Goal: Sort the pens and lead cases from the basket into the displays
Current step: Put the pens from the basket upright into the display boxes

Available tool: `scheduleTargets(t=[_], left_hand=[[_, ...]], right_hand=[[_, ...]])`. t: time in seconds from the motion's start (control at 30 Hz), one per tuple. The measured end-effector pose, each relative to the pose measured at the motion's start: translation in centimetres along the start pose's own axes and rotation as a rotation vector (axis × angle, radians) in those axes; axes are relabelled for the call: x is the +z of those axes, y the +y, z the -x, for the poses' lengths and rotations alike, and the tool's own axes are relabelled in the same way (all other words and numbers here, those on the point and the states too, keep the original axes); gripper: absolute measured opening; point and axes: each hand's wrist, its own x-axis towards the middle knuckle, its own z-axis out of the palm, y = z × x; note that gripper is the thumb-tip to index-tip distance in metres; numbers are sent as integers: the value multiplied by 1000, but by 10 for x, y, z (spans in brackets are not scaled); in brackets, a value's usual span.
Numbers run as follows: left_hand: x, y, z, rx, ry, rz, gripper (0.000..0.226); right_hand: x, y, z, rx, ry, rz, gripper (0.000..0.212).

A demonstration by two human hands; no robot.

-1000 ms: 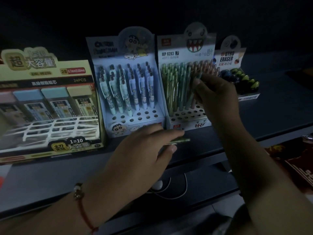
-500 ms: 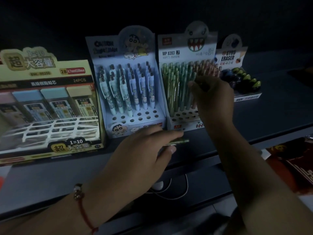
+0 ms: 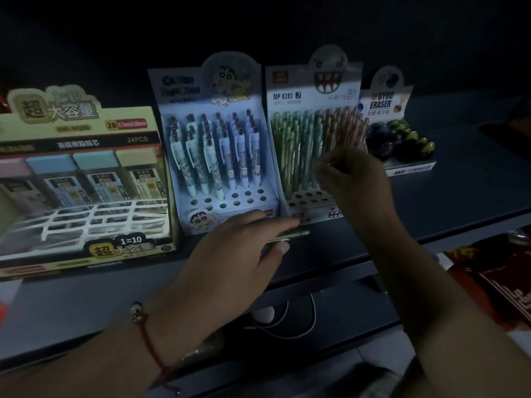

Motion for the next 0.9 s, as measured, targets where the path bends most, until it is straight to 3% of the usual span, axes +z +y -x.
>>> scheduleTargets(t=[0.4, 0.57, 0.9], left_hand=[[-2, 4, -1, -59, 123, -19, 41], [-2, 11, 0, -57, 120, 59, 25], [4, 20, 6, -6, 160, 27, 33]], right_hand=[[-21, -35, 49, 272, -627, -91, 21], [-24, -33, 57, 398, -640, -209, 26], [-40, -34, 58, 439, -525, -326, 9]])
